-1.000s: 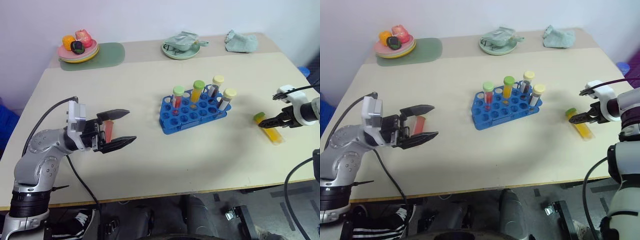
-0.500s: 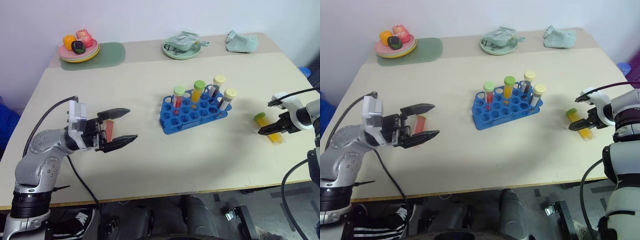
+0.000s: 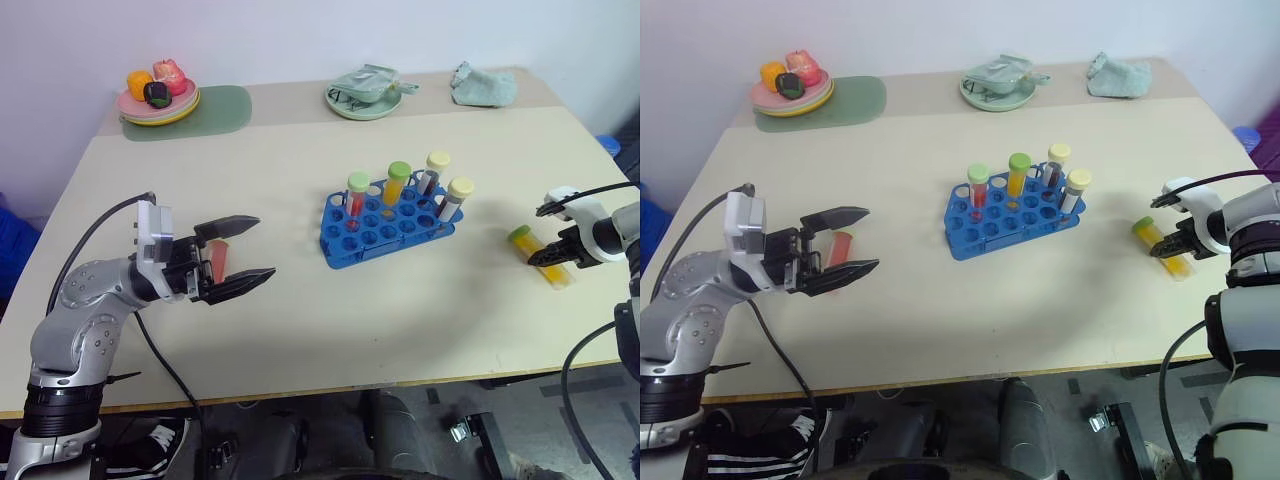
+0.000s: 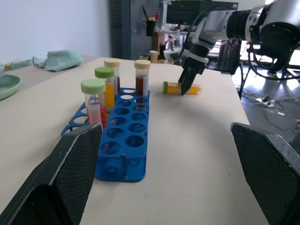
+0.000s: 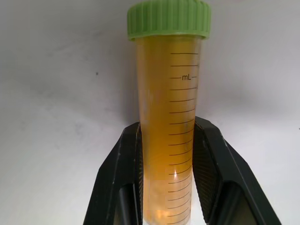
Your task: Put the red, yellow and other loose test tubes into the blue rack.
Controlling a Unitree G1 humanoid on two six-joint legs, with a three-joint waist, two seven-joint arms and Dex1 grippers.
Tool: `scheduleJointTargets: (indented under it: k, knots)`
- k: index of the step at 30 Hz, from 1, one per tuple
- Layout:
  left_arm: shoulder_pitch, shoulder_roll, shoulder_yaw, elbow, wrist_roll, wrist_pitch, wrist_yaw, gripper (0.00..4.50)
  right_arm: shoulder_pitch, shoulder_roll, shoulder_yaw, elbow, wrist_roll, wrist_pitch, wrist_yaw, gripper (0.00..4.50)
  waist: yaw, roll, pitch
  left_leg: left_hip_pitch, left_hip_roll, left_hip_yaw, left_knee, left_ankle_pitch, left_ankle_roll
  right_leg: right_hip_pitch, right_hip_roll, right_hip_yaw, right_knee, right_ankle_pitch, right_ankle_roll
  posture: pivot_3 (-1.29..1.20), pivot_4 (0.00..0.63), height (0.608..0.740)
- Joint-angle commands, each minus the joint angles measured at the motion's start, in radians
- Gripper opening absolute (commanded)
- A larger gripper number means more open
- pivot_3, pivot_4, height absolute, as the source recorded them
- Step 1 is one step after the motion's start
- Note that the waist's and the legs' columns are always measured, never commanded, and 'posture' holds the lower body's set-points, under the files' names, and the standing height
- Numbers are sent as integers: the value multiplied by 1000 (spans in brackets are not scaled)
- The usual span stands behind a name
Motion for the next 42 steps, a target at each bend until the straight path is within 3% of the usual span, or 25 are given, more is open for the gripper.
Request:
scheduleJointTargets:
  k: [1, 4, 7, 12, 15, 21, 26, 33, 42]
  knots:
    - [-2, 13, 19, -35, -16, -9, 0, 4500, 88, -74, -17, -169, 53, -80, 164, 896, 1, 0, 0, 0, 0, 0, 0, 0, 0, 0, 0, 0, 0, 0, 0, 0, 150, 740]
    - [-6, 17, 20, -31, -15, -8, -2, 4500, 331, -206, -76, -508, 245, -198, 267, 896, 11, 2, 1, -1, 0, -1, 0, 0, 0, 0, 0, 0, 0, 0, 0, 0, 150, 740]
    - [-23, 19, 16, -10, -11, -10, -9, 4500, 512, -179, -285, -815, 442, -117, 254, 896, 2, 2, 1, -1, 0, -1, 0, 0, 0, 0, 0, 0, 0, 0, 0, 0, 150, 740]
    - [-58, 23, 8, 23, -5, -19, -32, 4500, 515, 100, -575, -1003, 630, -63, -116, 896, -1, 3, 0, 5, 0, 1, 0, 0, -1, 0, 1, 1, 0, 2, -2, 0, 150, 740]
    - [-69, 28, 11, 38, -3, -22, -44, 4500, 577, 260, -651, -1164, 659, -106, -321, 896, 14, 2, 0, 2, 0, -2, 0, 0, -1, -1, 1, 0, 1, 2, -2, 0, 150, 740]
    - [-84, 31, 9, 59, -1, -24, -54, 4500, 690, 521, -586, -1339, 598, -245, -602, 896, 26, 2, 0, 1, -2, -3, 1, 0, -1, -1, 0, -2, 0, 2, -3, 0, 150, 740]
    - [-110, 32, -7, 87, 15, -37, -75, 4500, 697, 679, -471, -1287, 458, -398, -811, 896, 10, 2, 0, 3, -1, -2, 0, 1, -2, -1, 1, -1, 2, 2, -3, 0, 150, 740]
    - [-122, 29, -15, 71, 12, -22, -60, 4500, 696, 696, -421, -1094, 374, -616, -877, 896, -3, 2, 0, 3, -2, -2, -1, 1, -2, -1, 1, -2, 1, 2, -3, 0, 150, 740]
    - [-130, 53, -1, 63, 2, -3, -57, 4500, 713, 697, -408, -1058, 396, -668, -885, 896, -6, 2, 0, 3, -1, -2, -1, 1, -2, -1, 2, -1, 1, 2, -3, 0, 150, 740]
